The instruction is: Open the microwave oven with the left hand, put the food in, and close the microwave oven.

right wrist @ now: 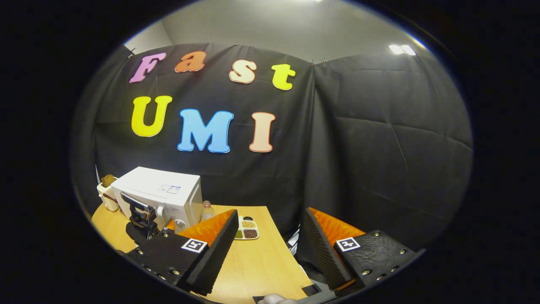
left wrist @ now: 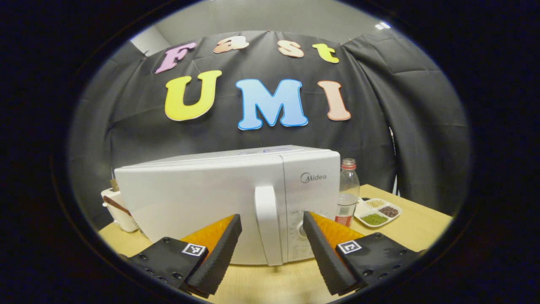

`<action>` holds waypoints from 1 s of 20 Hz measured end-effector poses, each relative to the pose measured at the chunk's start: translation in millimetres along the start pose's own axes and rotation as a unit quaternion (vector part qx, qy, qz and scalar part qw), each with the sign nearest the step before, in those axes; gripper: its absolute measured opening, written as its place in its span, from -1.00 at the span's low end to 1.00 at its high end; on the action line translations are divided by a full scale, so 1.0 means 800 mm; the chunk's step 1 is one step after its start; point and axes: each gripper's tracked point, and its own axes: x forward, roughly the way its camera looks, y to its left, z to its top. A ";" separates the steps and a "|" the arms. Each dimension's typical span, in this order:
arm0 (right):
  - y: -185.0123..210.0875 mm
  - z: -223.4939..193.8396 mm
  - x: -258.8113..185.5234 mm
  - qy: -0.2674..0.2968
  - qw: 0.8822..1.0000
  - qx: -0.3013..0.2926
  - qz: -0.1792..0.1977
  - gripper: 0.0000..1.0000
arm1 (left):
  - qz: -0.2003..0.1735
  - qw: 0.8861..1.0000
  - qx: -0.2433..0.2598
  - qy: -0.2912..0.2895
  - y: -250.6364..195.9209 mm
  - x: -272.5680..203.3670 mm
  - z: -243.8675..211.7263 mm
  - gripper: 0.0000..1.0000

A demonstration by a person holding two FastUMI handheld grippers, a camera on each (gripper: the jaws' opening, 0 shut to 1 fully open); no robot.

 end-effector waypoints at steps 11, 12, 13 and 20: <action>0.002 -0.008 0.001 0.010 1.000 -0.003 0.002 0.91 | 0.006 1.000 -0.017 0.016 0.009 0.014 -0.006 -0.40; 0.002 -0.010 0.001 0.012 1.000 -0.003 0.003 0.91 | 0.008 1.000 -0.017 0.019 0.009 0.013 -0.006 -0.44; 0.005 -0.010 0.000 0.013 1.000 -0.002 0.007 0.91 | 0.010 1.000 -0.015 0.022 0.010 0.014 -0.006 -0.48; 0.007 -0.009 -0.006 0.009 1.000 -0.010 0.016 0.91 | 0.011 0.999 -0.024 0.037 0.010 0.011 -0.007 -0.62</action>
